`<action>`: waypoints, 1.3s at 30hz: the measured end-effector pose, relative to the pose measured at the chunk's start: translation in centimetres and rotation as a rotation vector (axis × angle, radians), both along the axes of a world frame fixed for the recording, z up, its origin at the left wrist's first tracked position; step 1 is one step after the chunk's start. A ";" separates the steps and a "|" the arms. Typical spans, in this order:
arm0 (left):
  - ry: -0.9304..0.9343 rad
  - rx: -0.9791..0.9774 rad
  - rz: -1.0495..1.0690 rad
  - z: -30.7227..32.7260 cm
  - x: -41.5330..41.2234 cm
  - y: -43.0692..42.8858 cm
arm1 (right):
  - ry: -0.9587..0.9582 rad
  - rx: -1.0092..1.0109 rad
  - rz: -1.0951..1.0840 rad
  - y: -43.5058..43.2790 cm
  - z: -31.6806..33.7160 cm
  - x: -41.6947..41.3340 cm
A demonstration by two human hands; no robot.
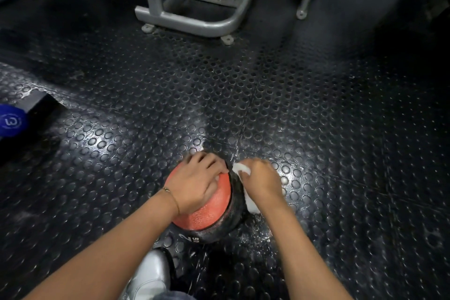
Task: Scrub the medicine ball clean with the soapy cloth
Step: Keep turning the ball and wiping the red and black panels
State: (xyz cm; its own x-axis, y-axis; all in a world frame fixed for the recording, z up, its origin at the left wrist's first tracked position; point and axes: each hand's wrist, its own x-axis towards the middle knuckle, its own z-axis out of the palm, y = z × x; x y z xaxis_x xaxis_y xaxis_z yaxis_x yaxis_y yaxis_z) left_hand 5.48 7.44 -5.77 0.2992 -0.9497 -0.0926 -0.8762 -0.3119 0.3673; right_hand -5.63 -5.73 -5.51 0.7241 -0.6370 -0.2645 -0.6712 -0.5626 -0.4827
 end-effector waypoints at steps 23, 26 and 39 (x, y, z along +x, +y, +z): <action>0.140 0.113 0.731 0.7 -0.5 -3.6 | -0.111 -0.082 -0.013 1.1 1.0 -1.1; 0.151 0.097 0.788 0.7 -0.1 -3.6 | -0.134 -0.066 -0.048 2.0 1.1 -0.9; 0.047 0.058 0.437 0.4 -0.1 -2.5 | -0.227 -0.011 -0.030 2.1 0.1 -1.7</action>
